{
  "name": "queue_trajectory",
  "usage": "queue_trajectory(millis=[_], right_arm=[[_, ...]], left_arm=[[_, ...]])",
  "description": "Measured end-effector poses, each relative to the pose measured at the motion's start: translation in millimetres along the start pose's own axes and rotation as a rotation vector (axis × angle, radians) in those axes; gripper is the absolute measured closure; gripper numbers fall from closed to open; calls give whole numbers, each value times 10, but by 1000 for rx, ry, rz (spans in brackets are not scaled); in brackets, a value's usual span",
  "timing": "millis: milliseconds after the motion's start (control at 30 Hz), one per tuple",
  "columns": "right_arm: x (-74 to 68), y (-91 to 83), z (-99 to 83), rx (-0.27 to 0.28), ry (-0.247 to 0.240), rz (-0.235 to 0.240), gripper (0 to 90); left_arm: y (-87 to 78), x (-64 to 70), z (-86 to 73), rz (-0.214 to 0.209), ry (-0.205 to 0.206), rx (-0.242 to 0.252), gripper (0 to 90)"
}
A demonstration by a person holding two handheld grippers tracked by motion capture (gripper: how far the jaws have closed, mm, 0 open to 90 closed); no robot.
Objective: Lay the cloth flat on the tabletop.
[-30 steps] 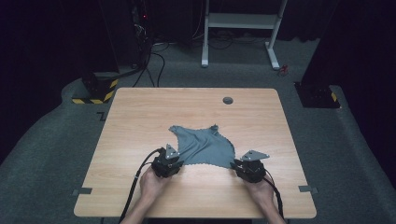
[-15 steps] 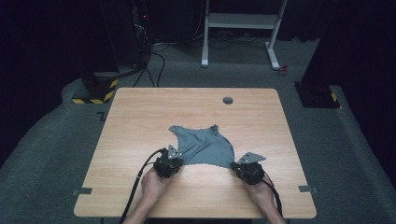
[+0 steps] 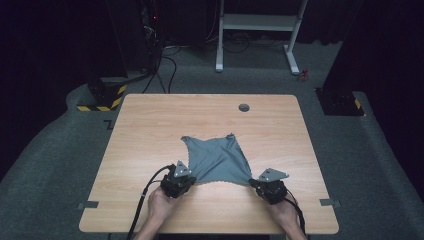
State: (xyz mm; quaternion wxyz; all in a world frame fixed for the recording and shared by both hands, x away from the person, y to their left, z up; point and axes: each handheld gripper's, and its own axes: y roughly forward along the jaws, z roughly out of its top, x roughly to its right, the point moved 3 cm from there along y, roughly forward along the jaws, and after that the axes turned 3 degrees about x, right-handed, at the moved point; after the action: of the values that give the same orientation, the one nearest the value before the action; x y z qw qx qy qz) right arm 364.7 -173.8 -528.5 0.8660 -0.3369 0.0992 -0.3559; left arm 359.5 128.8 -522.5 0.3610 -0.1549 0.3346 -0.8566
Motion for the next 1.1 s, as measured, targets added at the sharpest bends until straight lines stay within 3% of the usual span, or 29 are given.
queue_trajectory(millis=[300, 433, 667, 900, 967, 1000, 1100], right_arm=[[-163, -79, -178, -21, -17, 45, 900], [-225, -118, -170, -21, -35, 61, 899], [-244, -125, -154, -30, -20, 90, 900], [-337, -160, -156, -36, -50, 109, 872], [-338, -158, -140, -27, -37, 115, 836], [-313, -164, -107, -8, -34, 115, 817], [-190, -155, 29, 40, 1, 97, 775]], left_arm=[[-75, 140, -223, -29, 1, -29, 898], [-123, 169, -268, -22, 10, -34, 897], [-184, 176, -308, -22, 16, -36, 898], [-226, 188, -372, -36, -9, -32, 893], [-228, 165, -333, -28, -26, -2, 823], [-229, 146, -311, -28, -38, 18, 714], [-216, 26, -199, -3, -90, 94, 549]])
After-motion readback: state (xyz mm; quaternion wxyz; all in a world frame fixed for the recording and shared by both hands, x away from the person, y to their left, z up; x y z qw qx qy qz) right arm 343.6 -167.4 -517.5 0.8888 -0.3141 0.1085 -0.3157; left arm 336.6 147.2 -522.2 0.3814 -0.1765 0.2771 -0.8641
